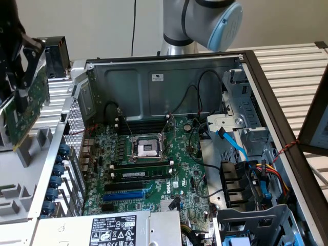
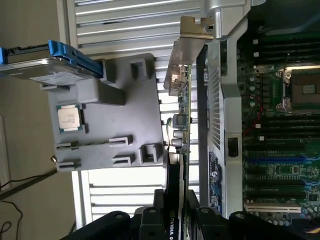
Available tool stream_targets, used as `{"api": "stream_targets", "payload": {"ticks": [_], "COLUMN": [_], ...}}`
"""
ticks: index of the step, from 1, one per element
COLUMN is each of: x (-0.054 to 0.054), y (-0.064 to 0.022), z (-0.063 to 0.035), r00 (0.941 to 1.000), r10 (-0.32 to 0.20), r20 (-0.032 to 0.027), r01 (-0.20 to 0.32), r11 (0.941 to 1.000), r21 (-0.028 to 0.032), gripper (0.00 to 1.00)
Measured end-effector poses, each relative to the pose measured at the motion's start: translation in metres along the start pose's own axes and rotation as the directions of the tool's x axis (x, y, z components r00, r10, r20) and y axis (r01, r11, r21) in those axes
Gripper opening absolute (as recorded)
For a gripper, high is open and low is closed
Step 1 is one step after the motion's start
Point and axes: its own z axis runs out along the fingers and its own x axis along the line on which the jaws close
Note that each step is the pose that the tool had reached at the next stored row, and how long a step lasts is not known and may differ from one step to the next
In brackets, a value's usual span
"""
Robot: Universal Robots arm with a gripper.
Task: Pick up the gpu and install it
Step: 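Pick up the gpu and move the gpu toward the slot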
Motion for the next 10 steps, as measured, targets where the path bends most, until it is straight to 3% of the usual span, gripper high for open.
{"api": "stream_targets", "payload": {"ticks": [10], "x": [-0.036], "y": [-0.0133], "z": [-0.0493], "r00": [1.0], "r10": [0.0], "r20": [-0.0012], "r01": [0.0], "r11": [1.0], "r21": [-0.0013], "gripper": [0.27]}}
